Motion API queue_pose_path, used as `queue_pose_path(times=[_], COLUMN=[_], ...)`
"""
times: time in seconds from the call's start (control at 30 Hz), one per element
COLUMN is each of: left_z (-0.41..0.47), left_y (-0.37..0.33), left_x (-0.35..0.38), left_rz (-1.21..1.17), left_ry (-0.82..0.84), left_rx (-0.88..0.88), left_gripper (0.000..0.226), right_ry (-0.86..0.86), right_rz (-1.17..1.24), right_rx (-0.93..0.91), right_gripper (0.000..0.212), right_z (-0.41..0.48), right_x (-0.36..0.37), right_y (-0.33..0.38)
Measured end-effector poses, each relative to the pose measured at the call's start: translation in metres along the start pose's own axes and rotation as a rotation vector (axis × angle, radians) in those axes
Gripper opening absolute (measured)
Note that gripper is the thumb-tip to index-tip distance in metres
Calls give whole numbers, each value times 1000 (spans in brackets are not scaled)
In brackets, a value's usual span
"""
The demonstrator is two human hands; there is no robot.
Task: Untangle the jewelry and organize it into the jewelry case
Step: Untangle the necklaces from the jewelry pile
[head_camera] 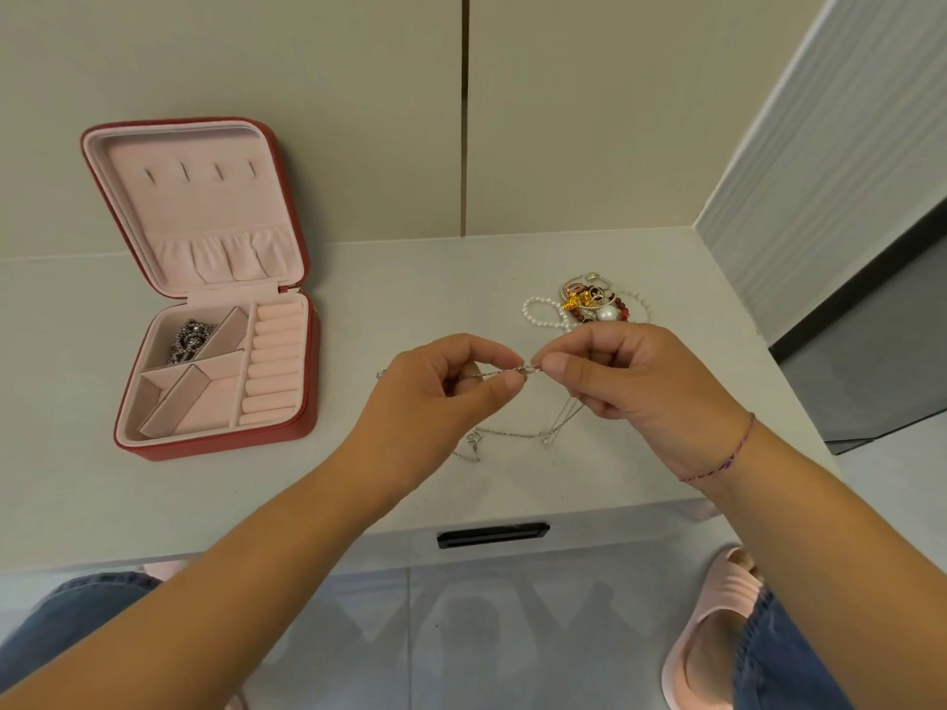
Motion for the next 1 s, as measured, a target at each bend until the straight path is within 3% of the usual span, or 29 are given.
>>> queue_pose_path(times=[0.4,0.67,0.77,1.0], left_z=[-1,1,1,1], left_y=[-10,-8,-7,-2], left_x=[-3,-4,-4,-1], left_rz=[30,28,21,65], left_ry=[-41,-53,-44,-13], left_rx=[84,98,90,55], left_gripper=[3,15,14,25], right_ry=[-3,-99,-53,-54], right_rz=[36,-54,-4,15], right_rx=[3,-46,-41,-29], right_gripper=[16,21,11,10], right_z=[1,3,3,1], right_x=[1,-8,-4,-5], right_y=[-2,3,3,7])
Point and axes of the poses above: each hand's wrist, its own z-axis towards the middle knuckle, its own x-axis out of the palm, y = z × x, the point moved 10 cm from there along z, towards the middle knuckle, and after that the axes turned 5 degrees about -y, right-handed, at the moved point
